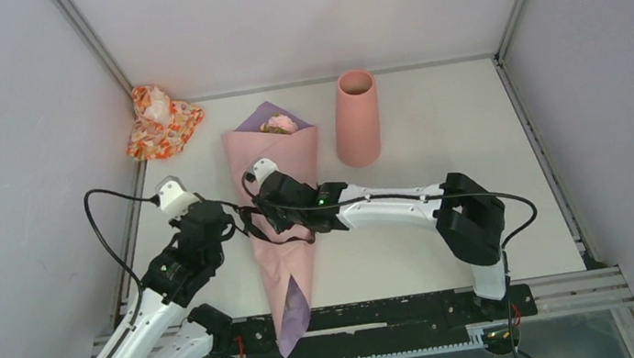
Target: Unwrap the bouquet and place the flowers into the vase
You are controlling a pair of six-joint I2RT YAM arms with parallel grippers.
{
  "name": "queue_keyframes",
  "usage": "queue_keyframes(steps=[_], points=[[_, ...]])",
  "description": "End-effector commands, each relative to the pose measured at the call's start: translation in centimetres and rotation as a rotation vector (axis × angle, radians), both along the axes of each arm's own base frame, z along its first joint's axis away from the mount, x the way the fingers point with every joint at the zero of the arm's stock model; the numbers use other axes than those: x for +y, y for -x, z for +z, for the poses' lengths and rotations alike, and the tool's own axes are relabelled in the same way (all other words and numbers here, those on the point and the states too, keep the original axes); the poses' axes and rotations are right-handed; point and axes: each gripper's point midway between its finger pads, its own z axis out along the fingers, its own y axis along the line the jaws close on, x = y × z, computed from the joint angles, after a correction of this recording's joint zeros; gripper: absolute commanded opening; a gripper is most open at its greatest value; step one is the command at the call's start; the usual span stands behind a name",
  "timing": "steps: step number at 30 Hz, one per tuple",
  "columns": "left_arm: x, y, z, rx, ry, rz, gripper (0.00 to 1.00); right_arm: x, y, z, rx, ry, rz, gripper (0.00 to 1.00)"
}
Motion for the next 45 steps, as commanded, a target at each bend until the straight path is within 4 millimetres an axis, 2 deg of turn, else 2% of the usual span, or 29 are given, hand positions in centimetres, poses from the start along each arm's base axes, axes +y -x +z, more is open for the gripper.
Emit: queue_keyframes(steps=[1,4,5,8,11,15,23,28,34,41,45], points=[[0.0,-0.3,1.2,-0.042,0.013,-0.003,0.01,1.4,-1.3,1.8,-0.072,-0.008,0.001,0.45],[0.1,-0.2,1.3,-0.049,0.019,-0.002,0.01,1.7,-2.2,1.6,-0.074,0.000,-0.013,0.43],[0.1,-0.2,1.2,-0.048,0.020,-0.003,0.02,1.8,-2.5,1.4,-0.073,0.005,-0.017,0.39],[0.1,-0.1,1.2,-0.050,0.025,-0.003,0.02,1.8,-3.1,1.1,-0.074,0.015,-0.036,0.17],[0.1,0.0,1.1,-0.049,0.025,-0.001,0.02,0.8,-3.7,0.8,-0.081,0.037,-0.086,0.00],[0.4,0.1,0.9,-0.049,0.024,0.015,0.02,-2.0,-4.7,0.9,-0.078,0.046,-0.212,0.00],[2.3,0.9,-0.1,-0.023,0.017,0.136,0.02,-9.5,-4.0,1.2,-0.023,0.003,-0.441,0.00],[4.2,1.9,-0.3,-0.024,0.034,0.255,0.02,-13.2,-3.0,-0.7,0.012,0.048,-0.578,0.00],[6.6,3.4,0.5,-0.079,0.073,0.390,0.03,-15.9,-1.9,-2.5,0.065,0.065,-0.702,0.00],[8.6,4.7,2.0,-0.158,0.099,0.483,0.05,-18.6,-1.2,-2.9,0.065,0.103,-0.784,0.00],[9.2,5.1,1.9,-0.154,0.087,0.516,0.06,-20.5,-0.9,-3.4,0.094,0.111,-0.839,0.00]])
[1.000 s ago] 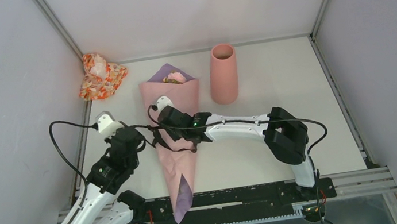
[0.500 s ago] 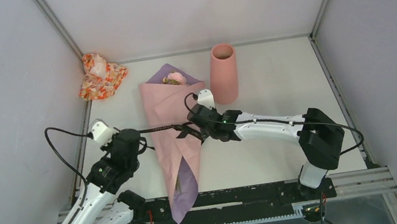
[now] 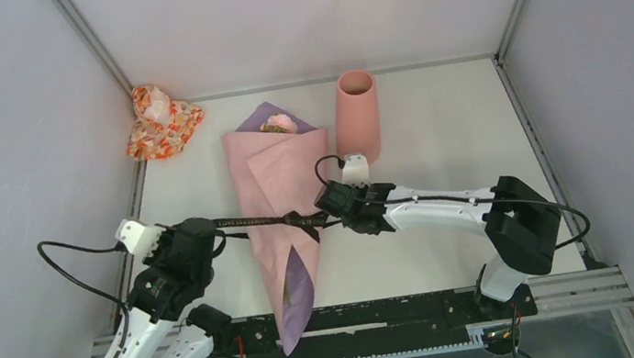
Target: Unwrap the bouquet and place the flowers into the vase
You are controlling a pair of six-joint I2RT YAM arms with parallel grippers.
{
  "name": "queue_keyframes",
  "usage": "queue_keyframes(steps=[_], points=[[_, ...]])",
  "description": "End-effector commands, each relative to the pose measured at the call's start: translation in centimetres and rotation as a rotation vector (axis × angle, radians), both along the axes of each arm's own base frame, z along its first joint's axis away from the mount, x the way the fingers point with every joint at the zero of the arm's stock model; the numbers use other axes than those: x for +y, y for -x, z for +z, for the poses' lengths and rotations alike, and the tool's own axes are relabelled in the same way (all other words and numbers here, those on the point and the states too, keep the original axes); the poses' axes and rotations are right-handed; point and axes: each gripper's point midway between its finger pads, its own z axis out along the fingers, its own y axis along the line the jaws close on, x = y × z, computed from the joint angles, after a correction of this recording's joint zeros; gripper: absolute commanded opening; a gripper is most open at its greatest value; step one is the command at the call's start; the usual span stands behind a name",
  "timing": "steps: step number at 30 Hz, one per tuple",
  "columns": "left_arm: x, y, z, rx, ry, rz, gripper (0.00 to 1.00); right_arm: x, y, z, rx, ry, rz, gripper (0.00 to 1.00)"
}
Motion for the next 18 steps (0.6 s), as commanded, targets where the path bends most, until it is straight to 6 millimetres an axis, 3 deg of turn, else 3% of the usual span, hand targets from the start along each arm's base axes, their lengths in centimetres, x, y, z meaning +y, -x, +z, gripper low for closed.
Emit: queue_keyframes(steps=[1,10,18], points=[[1.7,0.6,2.1,-0.071,0.000,0.100,0.06,-2.7,-0.3,1.3,-0.023,-0.034,-0.117,0.00],[3.4,2.3,1.6,-0.073,-0.012,0.169,0.08,-8.6,0.5,-0.4,0.034,-0.039,-0.270,0.00],[4.4,3.4,0.7,-0.045,-0.011,0.241,0.11,-10.6,1.5,-2.3,0.102,-0.033,-0.344,0.00]])
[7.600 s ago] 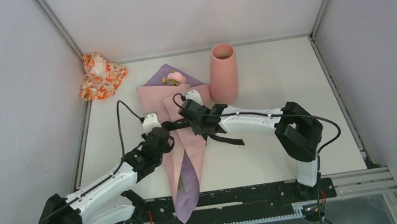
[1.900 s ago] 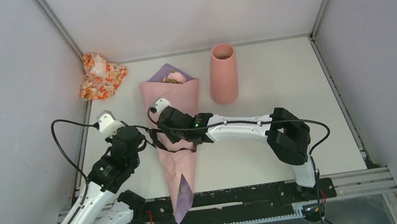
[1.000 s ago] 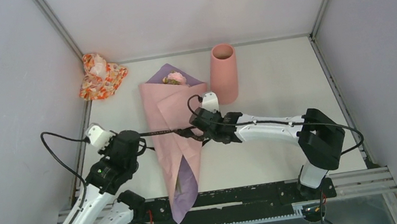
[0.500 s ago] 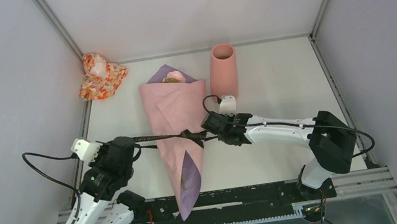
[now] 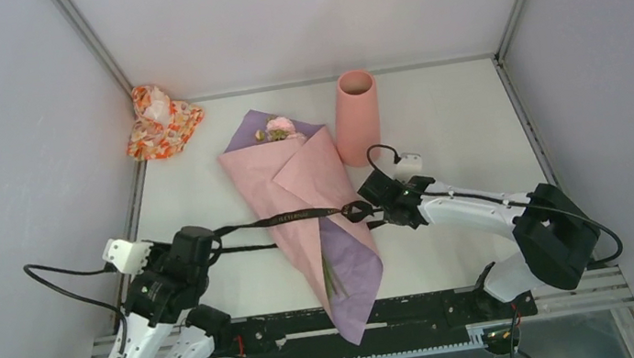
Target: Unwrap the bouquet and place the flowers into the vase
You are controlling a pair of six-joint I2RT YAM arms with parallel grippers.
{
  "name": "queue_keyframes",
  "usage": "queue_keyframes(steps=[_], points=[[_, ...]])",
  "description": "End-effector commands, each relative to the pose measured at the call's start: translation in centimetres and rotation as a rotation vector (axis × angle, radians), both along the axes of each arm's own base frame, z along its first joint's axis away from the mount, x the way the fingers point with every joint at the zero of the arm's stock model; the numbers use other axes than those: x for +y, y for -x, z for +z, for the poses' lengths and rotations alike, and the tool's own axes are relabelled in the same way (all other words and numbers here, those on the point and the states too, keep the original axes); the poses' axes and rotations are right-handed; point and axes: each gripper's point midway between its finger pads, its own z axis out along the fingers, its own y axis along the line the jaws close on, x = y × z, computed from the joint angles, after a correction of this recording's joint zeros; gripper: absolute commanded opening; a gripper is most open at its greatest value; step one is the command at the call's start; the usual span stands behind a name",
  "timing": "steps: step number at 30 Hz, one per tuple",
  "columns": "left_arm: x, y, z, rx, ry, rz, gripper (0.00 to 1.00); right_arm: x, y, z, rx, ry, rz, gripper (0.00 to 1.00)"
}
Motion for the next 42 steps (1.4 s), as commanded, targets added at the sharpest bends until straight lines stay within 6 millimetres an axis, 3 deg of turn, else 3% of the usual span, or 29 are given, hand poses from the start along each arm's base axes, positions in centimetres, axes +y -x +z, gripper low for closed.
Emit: queue_keyframes(steps=[1,4,7,9,11,14,15,16,22,26,33,42], points=[[1.2,0.7,1.0,-0.027,-0.010,0.083,0.12,-0.1,0.4,-0.1,0.009,-0.032,-0.051,0.00],[1.2,0.8,1.1,-0.022,-0.007,0.088,0.16,-0.7,0.5,0.0,0.005,-0.025,-0.088,0.09],[1.0,0.6,1.2,-0.018,-0.010,0.069,0.21,-1.5,0.5,1.4,-0.034,-0.029,-0.115,0.19],[-0.5,-1.3,1.9,-0.035,-0.007,-0.023,0.22,-1.9,0.3,3.0,-0.081,-0.047,-0.118,0.21],[-3.3,-4.0,2.2,-0.051,0.005,-0.195,0.22,-1.6,0.1,5.2,-0.140,-0.081,-0.097,0.24],[-10.5,-8.4,2.8,-0.140,0.040,-0.589,0.29,0.4,-0.4,8.8,-0.241,-0.144,0.025,0.35],[-13.6,-9.3,2.7,-0.150,0.059,-0.750,0.32,1.3,-0.6,10.1,-0.278,-0.179,0.063,0.40],[-15.6,-9.9,2.5,-0.135,0.062,-0.843,0.33,1.8,-0.5,11.1,-0.303,-0.198,0.092,0.44],[-24.1,-12.1,0.0,0.055,0.026,-1.243,0.37,2.7,0.4,15.6,-0.420,-0.295,0.184,0.62],[-28.1,-11.7,-0.7,0.127,-0.099,-1.364,0.50,2.7,0.8,17.0,-0.454,-0.329,0.217,0.66],[-30.8,-11.8,-3.0,0.274,-0.194,-1.440,0.60,2.4,1.2,17.1,-0.462,-0.342,0.230,0.67],[-32.5,-11.8,-8.1,0.457,-0.234,-1.473,0.60,2.2,1.4,17.1,-0.470,-0.357,0.230,0.66]])
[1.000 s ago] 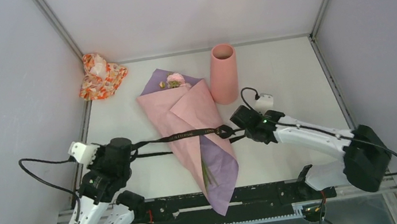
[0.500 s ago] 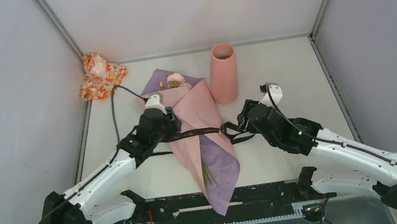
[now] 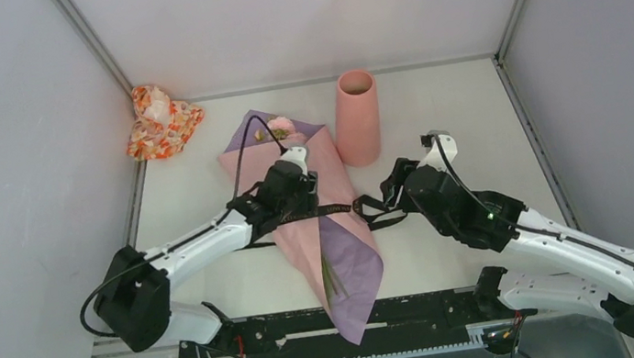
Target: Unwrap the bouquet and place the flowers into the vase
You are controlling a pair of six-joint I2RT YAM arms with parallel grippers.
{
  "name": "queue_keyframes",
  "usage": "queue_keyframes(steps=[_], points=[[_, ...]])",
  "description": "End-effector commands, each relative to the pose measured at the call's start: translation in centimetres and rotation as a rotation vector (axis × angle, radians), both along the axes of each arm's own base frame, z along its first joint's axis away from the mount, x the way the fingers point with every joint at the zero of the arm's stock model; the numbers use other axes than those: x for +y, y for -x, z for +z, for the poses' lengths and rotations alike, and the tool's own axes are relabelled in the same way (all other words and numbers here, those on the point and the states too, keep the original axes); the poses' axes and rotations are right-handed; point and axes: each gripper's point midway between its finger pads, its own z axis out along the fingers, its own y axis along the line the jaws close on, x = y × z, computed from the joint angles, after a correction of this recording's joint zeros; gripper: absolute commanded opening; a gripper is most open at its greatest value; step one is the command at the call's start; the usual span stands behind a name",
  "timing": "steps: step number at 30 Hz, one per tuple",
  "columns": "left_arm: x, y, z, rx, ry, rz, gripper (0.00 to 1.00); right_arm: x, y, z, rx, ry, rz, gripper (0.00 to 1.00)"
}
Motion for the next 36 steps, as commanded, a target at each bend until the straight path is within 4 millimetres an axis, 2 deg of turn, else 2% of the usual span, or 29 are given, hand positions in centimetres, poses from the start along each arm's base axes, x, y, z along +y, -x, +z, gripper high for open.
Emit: queue_keyframes(steps=[1,4,6,11,13,16,20,25,28,32,36], points=[[-1.6,-0.1,0.1,-0.010,-0.034,-0.050,0.60,0.1,-0.2,0.9,-0.037,-0.025,0.007,0.66],[-2.9,1.4,-0.7,0.004,-0.051,-0.101,0.58,-0.1,-0.1,0.9,-0.039,-0.027,0.004,0.66],[-3.8,2.8,-1.3,0.014,-0.070,-0.136,0.53,-0.1,0.0,0.9,-0.040,-0.032,0.005,0.66],[-4.7,6.1,-3.4,0.061,-0.119,-0.190,0.20,0.6,0.1,0.4,-0.026,-0.031,0.036,0.67],[-4.8,7.4,-4.3,0.094,-0.111,-0.205,0.12,1.1,0.0,-0.2,-0.007,-0.025,0.053,0.66],[-5.0,9.5,-4.9,0.141,-0.055,-0.239,0.07,2.3,0.0,-1.3,0.027,-0.012,0.085,0.67],[-5.6,12.7,-4.9,0.202,0.063,-0.317,0.07,4.1,-0.4,-3.2,0.086,0.004,0.123,0.67],[-6.5,16.2,-3.4,0.242,0.226,-0.416,0.08,6.3,-1.0,-7.0,0.202,0.022,0.166,0.66],[-5.7,16.8,-2.2,0.215,0.275,-0.408,0.08,7.7,-1.2,-8.3,0.220,0.050,0.217,0.66],[-3.2,16.0,1.4,0.101,0.327,-0.327,0.08,10.4,-0.8,-8.7,0.236,0.124,0.308,0.65],[1.6,14.0,4.6,-0.032,0.335,-0.112,0.10,13.1,-0.8,-8.5,0.216,0.197,0.345,0.66]])
